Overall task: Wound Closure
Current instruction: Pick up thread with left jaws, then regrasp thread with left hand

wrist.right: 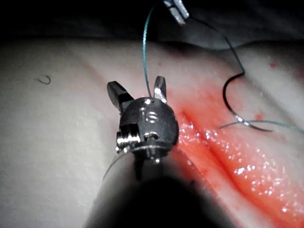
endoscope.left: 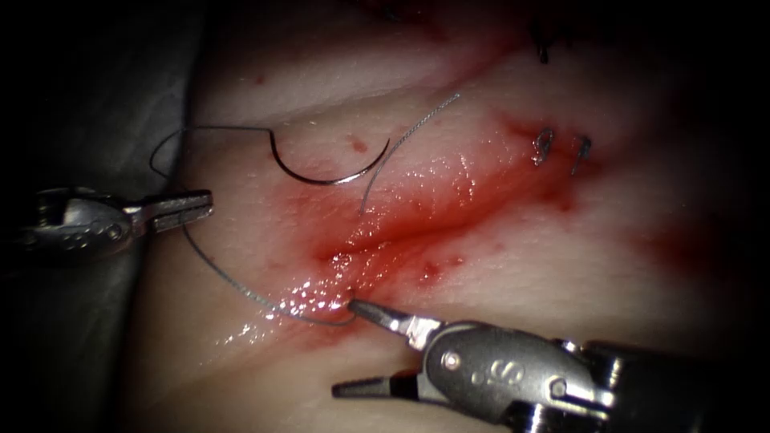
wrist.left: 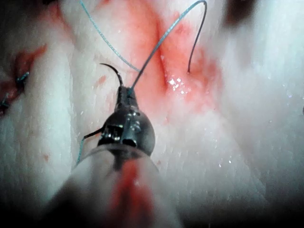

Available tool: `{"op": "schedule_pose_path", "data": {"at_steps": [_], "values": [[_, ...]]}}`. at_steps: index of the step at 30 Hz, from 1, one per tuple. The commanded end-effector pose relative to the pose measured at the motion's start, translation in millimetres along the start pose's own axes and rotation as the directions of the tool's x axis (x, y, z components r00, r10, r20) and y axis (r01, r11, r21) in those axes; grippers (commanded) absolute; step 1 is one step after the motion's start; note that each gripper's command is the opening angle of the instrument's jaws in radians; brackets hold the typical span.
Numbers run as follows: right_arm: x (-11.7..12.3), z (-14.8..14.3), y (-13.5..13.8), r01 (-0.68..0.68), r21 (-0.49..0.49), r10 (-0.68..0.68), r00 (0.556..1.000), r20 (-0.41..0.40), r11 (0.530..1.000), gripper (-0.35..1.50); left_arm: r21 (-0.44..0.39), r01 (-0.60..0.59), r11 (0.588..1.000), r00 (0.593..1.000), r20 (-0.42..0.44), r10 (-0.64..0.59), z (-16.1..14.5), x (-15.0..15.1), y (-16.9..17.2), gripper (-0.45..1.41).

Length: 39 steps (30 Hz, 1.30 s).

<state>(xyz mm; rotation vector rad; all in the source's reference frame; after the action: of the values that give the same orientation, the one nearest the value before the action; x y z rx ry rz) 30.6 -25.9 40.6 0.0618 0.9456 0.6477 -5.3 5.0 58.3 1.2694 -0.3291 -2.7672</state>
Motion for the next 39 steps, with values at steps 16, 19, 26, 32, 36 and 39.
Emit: {"op": "schedule_pose_path", "data": {"at_steps": [16, 19, 26, 32, 36, 39], "values": [[0.7, 1.4, -1.2, -0.007, -0.141, 0.019, 0.996, 0.084, 0.99, 1.3, 0.014, -0.015, 1.0, 1.0, 0.005, 0.015, 1.6, 3.9, 2.3, -0.45], [1.1, 1.1, -2.0, -0.009, -0.139, 0.022, 0.995, 0.093, 0.99, 1.28, 0.014, -0.019, 1.0, 1.0, 0.004, 0.019, 1.7, 4.3, 2.5, -0.45], [2.1, 0.8, -3.7, -0.009, -0.12, 0.024, 0.992, 0.123, 0.993, 1.26, 0.016, -0.019, 1.0, 1.0, -0.001, 0.019, 2.2, 6.3, 3.2, -0.45], [4.0, -0.4, -5.2, -0.017, -0.127, 0.035, 0.99, 0.139, 0.992, 1.16, 0.02, -0.013, 1.0, 1.0, 0.004, 0.013, 2.4, 8.5, 3.9, -0.45], [4.7, -0.8, -5.5, -0.02, -0.146, 0.042, 0.988, 0.148, 0.989, 1.13, 0.024, -0.011, 1.0, 1.0, 0.004, 0.011, 2.1, 9.5, 4.3, -0.45], [5.3, -1.1, -5.5, -0.027, -0.156, 0.052, 0.986, 0.157, 0.987, 1.09, 0.025, -0.009, 1.0, 1.0, 0.006, 0.009, 1.9, 10.4, 4.6, -0.45]]}}
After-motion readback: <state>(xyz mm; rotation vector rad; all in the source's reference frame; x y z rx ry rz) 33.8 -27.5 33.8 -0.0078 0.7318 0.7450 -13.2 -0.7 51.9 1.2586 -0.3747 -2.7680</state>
